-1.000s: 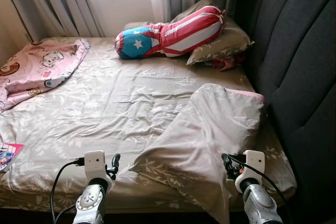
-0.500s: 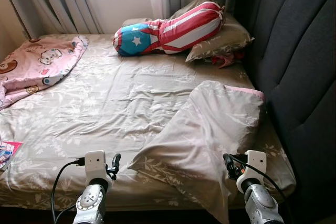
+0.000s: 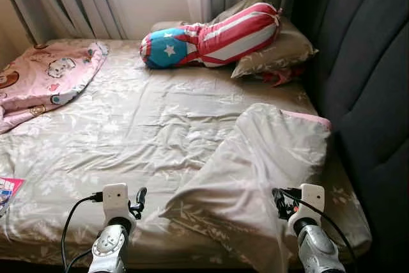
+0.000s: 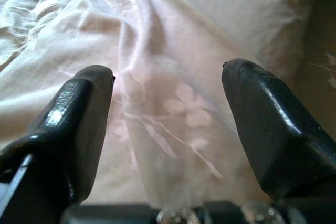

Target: Clean up the room

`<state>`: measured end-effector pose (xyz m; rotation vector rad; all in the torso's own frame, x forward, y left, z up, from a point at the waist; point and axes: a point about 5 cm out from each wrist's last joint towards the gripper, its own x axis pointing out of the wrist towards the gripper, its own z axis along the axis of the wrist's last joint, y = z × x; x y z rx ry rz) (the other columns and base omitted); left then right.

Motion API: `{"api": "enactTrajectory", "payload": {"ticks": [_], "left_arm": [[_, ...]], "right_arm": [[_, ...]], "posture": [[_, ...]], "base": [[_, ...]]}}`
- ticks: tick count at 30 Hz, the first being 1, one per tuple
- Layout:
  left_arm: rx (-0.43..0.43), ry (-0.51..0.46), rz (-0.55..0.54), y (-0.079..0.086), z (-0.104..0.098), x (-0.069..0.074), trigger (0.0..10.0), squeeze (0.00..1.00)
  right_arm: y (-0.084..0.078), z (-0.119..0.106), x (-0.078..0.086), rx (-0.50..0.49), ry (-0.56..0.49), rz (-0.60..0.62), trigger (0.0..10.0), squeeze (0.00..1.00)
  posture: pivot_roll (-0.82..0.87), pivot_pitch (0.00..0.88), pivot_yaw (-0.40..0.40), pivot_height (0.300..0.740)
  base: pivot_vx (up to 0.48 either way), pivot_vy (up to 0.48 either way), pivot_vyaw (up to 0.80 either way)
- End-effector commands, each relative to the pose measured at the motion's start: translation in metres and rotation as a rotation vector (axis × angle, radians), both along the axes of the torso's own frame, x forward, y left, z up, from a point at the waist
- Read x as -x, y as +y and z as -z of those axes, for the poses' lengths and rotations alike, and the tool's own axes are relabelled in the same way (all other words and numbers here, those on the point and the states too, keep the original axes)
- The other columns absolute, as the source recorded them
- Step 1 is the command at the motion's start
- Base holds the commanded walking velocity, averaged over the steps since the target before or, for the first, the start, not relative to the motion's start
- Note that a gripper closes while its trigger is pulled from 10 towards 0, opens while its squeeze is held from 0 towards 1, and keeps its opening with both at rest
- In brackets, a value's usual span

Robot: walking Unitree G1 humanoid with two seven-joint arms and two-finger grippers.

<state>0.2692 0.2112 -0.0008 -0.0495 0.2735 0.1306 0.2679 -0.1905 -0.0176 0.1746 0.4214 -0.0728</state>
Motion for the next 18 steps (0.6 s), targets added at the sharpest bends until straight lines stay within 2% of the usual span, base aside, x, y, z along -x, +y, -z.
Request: {"api": "enactTrajectory", "payload": {"ticks": [1,6,9,14,15,18], "left_arm": [[-0.002,0.015,-0.01,0.005,0.001,0.002,10.0,0.0],[-0.002,0.014,-0.012,0.005,0.001,0.002,10.0,0.0],[-0.002,0.022,-0.004,0.005,0.002,0.002,10.0,0.0],[-0.002,0.024,-0.004,0.006,0.003,0.003,10.0,0.0],[-0.002,0.026,-0.005,0.006,0.003,0.004,10.0,0.0],[-0.002,0.027,-0.004,0.006,0.003,0.004,10.0,0.0]], "right_arm": [[0.001,0.003,0.003,-0.004,0.025,0.002,10.0,0.0],[0.0,0.005,0.004,0.0,0.033,0.007,10.0,0.0],[-0.006,0.007,0.007,-0.024,0.056,0.074,10.0,0.0],[-0.01,0.009,0.009,-0.021,0.076,0.103,10.0,0.0],[-0.012,0.011,0.011,-0.031,0.093,0.116,10.0,1.0],[-0.013,0.013,0.013,-0.041,0.109,0.128,10.0,1.0]], "posture": [[-0.07,0.02,0.03,0.671],[-0.07,0.021,0.032,0.671],[-0.07,0.022,0.034,0.671],[-0.07,0.026,0.036,0.671],[-0.07,0.026,0.036,0.671],[-0.07,0.028,0.037,0.671]], "base": [[0.375,0.0,0.0],[0.357,0.0,0.0],[0.0,0.0,0.0],[0.0,0.0,0.0],[0.0,0.0,0.0],[0.0,0.0,0.0]]}}
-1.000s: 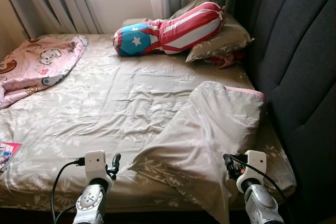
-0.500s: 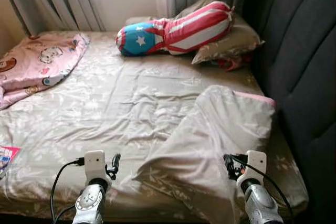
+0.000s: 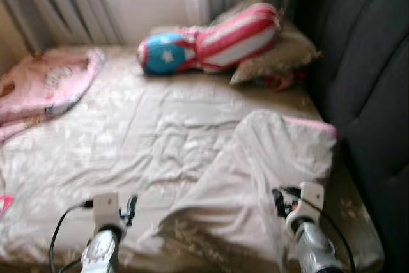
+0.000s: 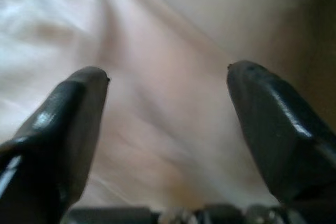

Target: Clean up the room

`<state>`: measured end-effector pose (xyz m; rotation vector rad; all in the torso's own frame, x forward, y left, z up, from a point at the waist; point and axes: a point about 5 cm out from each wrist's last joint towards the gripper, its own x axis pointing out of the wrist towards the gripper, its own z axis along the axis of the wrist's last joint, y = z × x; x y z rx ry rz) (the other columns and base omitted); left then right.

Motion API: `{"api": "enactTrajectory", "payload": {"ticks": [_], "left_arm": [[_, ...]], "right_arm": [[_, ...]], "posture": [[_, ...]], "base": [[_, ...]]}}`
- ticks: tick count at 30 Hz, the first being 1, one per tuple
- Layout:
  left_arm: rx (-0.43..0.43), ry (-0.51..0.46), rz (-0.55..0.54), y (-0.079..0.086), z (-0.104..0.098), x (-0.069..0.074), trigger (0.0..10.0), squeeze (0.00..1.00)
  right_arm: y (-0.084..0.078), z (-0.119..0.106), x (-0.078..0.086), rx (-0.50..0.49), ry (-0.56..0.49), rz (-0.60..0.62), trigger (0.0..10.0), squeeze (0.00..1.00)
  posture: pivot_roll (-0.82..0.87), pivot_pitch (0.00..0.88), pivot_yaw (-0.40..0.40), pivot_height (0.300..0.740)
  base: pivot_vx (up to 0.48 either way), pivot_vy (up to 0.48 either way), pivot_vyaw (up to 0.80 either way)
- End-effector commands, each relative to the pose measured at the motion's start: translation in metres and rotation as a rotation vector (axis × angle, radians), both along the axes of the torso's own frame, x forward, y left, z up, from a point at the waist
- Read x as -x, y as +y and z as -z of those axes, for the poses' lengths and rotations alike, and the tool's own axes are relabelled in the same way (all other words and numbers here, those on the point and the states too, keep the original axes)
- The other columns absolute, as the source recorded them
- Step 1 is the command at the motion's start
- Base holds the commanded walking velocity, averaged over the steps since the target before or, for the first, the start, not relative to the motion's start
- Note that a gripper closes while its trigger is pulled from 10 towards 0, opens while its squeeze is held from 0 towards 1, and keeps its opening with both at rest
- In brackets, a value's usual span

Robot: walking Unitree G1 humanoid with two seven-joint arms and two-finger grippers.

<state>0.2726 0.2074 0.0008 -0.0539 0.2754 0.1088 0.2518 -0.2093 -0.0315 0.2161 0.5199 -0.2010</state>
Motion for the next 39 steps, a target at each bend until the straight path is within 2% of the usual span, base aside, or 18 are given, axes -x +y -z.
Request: {"api": "enactTrajectory", "payload": {"ticks": [1,7,9,14,16,17,18,19,26,29,32,39], "left_arm": [[-0.011,0.027,-0.025,0.01,0.005,0.008,10.0,0.0],[-0.016,0.029,-0.021,0.012,0.005,0.009,10.0,0.0],[-0.021,0.03,-0.021,0.014,0.005,0.01,10.0,0.0],[-0.026,0.031,-0.021,0.016,0.005,0.011,10.0,0.0],[-0.03,0.032,-0.021,0.018,0.006,0.013,10.0,0.0],[-0.03,0.032,-0.021,0.018,0.006,0.013,10.0,0.0],[-0.032,0.033,-0.019,0.019,0.007,0.014,10.0,0.0],[-0.035,0.036,-0.017,0.02,0.007,0.016,10.0,0.0],[-0.062,0.038,-0.01,0.03,0.008,0.023,10.0,0.0],[-0.078,0.037,-0.002,0.034,0.007,0.027,10.0,0.0],[-0.118,0.021,0.02,0.044,0.003,0.033,10.0,0.0],[-0.139,0.024,0.029,0.054,0.001,0.045,10.0,0.0]], "right_arm": [[0.005,0.002,-0.001,-0.02,0.018,0.009,10.0,1.0],[0.005,0.01,0.007,-0.025,0.099,0.006,10.0,1.0],[0.009,0.01,0.006,-0.11,0.078,0.019,10.0,1.0],[0.011,0.011,0.007,-0.108,0.092,0.004,10.0,1.0],[0.01,0.017,0.014,-0.071,0.163,0.014,10.0,1.0],[0.01,0.017,0.014,-0.071,0.163,0.014,10.0,1.0],[0.01,0.022,0.02,-0.053,0.213,0.025,10.0,0.91],[0.013,0.025,0.023,-0.061,0.235,0.014,10.0,0.0],[0.023,0.031,0.03,-0.092,0.267,0.002,10.0,0.0],[0.026,0.034,0.033,-0.123,0.281,0.011,10.0,0.0],[0.036,0.037,0.035,-0.189,0.3,-0.004,10.0,0.0],[0.046,0.038,0.036,-0.188,0.311,-0.046,10.0,0.0]], "posture": [[-0.07,0.029,0.038,0.671],[-0.06,0.035,0.046,0.671],[-0.06,0.037,0.048,0.671],[-0.05,0.039,0.051,0.671],[-0.05,0.048,0.056,0.671],[-0.05,0.048,0.056,0.671],[-0.04,0.054,0.06,0.671],[-0.04,0.059,0.064,0.671],[-0.01,0.088,0.088,0.671],[0.01,0.099,0.101,0.671],[0.05,0.127,0.135,0.671],[0.07,0.15,0.168,0.671]], "base": [[0.0,0.0,0.0],[0.0,0.0,0.0],[0.0,0.0,0.0],[0.0,0.0,0.0],[0.0,0.0,0.0],[0.0,0.0,0.0],[0.0,0.0,0.0],[0.0,0.0,0.0],[0.0,0.0,0.0],[0.0,0.0,0.0],[0.0,0.0,0.0],[0.0,0.0,0.0]]}}
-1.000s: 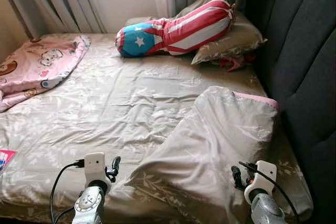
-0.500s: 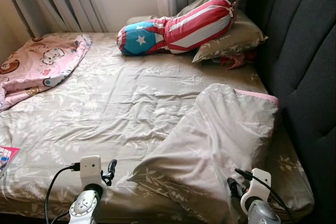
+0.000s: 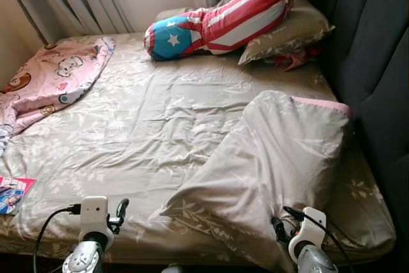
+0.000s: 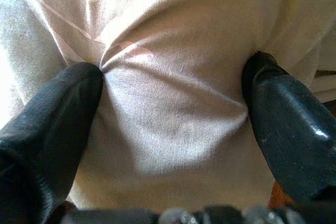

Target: Clean up the room

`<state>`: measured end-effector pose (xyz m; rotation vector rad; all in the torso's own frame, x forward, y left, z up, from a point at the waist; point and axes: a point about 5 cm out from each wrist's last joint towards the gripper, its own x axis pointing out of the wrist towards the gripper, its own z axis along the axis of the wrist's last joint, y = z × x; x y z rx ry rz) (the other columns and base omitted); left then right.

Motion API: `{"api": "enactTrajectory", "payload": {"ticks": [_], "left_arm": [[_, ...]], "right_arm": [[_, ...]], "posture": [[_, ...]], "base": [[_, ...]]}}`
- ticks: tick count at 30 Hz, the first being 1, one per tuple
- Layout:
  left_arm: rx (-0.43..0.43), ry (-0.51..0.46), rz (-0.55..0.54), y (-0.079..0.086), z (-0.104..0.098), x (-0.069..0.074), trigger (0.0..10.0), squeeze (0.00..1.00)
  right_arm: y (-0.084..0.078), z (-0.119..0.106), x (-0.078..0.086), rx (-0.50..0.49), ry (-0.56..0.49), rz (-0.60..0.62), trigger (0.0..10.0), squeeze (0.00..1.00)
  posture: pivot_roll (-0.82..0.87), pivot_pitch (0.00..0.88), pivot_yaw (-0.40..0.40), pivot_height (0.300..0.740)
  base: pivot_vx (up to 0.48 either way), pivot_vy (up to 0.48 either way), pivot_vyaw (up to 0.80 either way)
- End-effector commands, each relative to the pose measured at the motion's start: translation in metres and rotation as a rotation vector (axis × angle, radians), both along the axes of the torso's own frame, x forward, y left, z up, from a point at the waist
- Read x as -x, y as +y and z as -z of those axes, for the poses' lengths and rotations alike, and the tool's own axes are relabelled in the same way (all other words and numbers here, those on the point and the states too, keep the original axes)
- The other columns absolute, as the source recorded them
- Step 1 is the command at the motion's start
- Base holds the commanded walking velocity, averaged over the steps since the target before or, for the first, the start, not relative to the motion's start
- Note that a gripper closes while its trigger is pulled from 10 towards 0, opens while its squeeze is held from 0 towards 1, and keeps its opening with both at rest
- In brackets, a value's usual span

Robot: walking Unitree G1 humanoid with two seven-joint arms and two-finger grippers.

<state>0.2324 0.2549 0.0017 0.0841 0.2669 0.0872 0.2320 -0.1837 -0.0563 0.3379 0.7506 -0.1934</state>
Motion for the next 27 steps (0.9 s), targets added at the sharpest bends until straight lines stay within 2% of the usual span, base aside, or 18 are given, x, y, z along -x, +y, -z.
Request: {"api": "enactTrajectory", "payload": {"ticks": [1,2,3,13,27], "left_arm": [[-0.005,0.025,-0.012,0.006,0.002,0.007,10.0,0.0],[-0.005,0.025,-0.012,0.006,0.002,0.007,10.0,0.0],[-0.005,0.024,-0.012,0.005,0.002,0.007,10.0,0.0],[0.013,0.028,-0.01,-0.005,0.001,0.005,10.0,0.0],[0.038,0.038,-0.048,-0.01,0.006,0.006,10.0,0.0]], "right_arm": [[0.02,0.011,0.014,-0.05,0.074,-0.052,2.5,0.0],[0.019,0.011,0.013,-0.049,0.068,-0.052,2.5,0.0],[0.019,0.01,0.012,-0.051,0.062,-0.05,0.0,0.0],[0.017,0.011,0.013,-0.038,0.068,-0.06,0.0,0.0],[0.015,0.01,0.012,-0.028,0.059,-0.054,0.0,0.0]], "posture": [[0.07,0.153,0.171,0.671],[0.07,0.152,0.171,0.671],[0.07,0.152,0.17,0.671],[0.06,0.146,0.147,0.671],[0.05,0.132,0.109,0.671]], "base": [[0.0,0.0,0.0],[0.0,0.0,0.0],[0.0,0.0,0.0],[0.0,0.0,0.0],[0.0,0.0,0.0]]}}
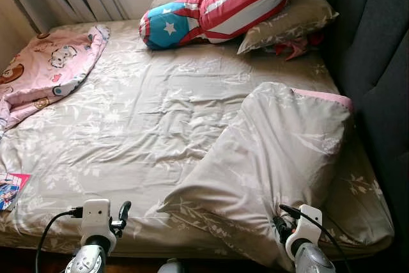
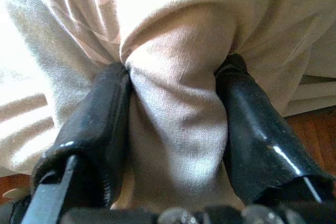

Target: Clean up the room

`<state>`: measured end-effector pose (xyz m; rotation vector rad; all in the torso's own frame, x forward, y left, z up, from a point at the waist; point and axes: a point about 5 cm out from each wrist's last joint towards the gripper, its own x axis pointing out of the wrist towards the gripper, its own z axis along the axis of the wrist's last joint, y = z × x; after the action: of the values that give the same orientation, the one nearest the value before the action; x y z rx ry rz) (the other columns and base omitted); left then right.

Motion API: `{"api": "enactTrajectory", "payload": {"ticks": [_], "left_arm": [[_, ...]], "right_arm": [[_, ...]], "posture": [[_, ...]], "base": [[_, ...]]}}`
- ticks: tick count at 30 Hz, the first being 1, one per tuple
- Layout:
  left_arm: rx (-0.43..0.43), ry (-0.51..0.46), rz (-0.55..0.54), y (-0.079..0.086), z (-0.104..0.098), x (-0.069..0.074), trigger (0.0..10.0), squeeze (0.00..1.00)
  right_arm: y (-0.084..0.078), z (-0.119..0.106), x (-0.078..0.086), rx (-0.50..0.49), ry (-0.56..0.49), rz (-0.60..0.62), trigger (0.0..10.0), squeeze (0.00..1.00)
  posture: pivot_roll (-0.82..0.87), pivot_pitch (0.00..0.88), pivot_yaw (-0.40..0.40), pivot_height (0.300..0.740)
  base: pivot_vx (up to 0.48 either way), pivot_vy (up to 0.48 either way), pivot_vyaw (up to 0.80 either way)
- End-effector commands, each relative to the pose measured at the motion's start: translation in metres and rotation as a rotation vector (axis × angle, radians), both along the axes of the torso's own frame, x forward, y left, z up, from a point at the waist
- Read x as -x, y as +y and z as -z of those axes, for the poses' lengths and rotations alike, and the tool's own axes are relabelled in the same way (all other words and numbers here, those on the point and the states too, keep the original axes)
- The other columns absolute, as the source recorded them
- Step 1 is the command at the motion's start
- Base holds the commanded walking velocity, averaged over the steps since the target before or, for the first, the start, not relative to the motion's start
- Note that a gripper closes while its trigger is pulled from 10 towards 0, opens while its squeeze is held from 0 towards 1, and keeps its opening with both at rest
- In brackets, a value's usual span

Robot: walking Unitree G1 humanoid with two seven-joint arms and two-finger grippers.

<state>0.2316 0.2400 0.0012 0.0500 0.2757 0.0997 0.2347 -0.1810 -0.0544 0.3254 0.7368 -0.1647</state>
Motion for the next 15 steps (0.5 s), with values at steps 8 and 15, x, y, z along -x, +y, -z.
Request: {"api": "enactTrajectory", "payload": {"ticks": [8,15], "left_arm": [[0.018,0.031,-0.047,0.0,0.006,-0.001,10.0,0.0],[0.024,0.016,-0.097,0.002,0.003,-0.013,10.0,0.0]], "right_arm": [[0.009,0.01,0.012,-0.019,0.071,-0.025,0.0,0.0],[-0.004,0.007,0.01,0.019,0.064,0.006,0.0,0.0]], "posture": [[0.02,0.101,0.083,0.671],[0.0,0.056,0.05,0.671]], "base": [[0.0,0.0,0.0],[0.0,0.0,0.0]]}}
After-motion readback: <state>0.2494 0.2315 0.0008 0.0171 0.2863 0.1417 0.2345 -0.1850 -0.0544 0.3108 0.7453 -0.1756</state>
